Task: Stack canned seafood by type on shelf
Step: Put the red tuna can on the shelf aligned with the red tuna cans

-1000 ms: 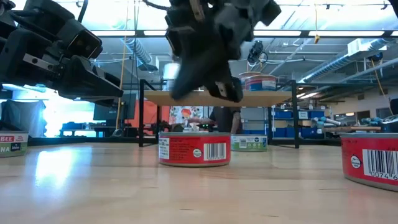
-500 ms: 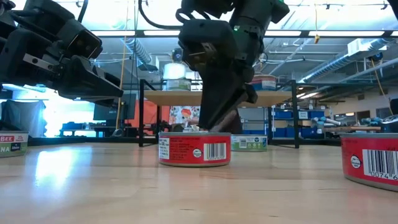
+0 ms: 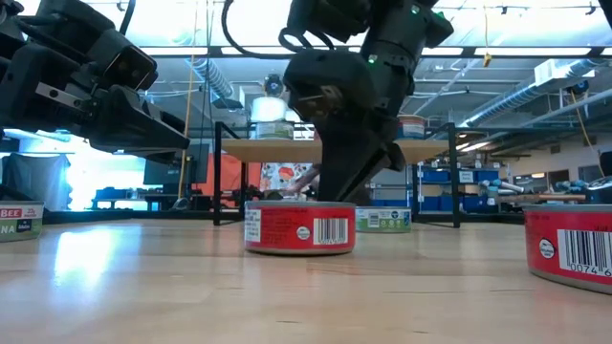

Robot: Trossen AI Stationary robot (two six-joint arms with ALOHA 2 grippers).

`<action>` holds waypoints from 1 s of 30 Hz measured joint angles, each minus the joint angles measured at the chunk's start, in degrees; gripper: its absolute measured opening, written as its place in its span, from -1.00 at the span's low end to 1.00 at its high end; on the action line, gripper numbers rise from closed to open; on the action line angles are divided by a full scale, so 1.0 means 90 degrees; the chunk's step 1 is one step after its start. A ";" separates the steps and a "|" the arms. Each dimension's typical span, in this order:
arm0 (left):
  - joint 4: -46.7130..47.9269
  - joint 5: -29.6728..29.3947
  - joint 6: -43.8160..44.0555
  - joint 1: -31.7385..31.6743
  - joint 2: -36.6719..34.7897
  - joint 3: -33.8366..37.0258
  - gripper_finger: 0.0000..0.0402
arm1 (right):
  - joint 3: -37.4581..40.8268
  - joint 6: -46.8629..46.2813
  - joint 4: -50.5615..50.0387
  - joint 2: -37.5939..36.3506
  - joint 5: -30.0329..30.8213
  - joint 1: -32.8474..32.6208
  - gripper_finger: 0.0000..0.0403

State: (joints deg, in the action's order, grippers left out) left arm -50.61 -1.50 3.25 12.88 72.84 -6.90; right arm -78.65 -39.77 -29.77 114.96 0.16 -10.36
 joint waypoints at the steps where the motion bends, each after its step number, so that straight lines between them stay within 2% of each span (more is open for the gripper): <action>1: 0.0000 0.0000 0.0000 0.0000 0.0000 0.0000 -0.97 | 0.0006 -0.0068 0.0014 0.0000 -0.0005 0.0013 -0.75; 8: 0.0000 0.0000 0.0000 0.0000 0.0000 0.0000 -0.97 | 0.0012 -0.0515 0.0000 0.0000 -0.0261 0.0157 -0.97; 30: 0.0045 0.0000 0.0001 -0.0001 0.0001 0.0000 -0.97 | 0.0024 -0.0608 -0.0108 0.0012 -0.1032 0.0510 -0.98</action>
State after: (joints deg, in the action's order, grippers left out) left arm -50.21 -1.50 3.25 12.88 72.85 -6.90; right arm -78.43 -45.24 -30.74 115.07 -9.13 -5.77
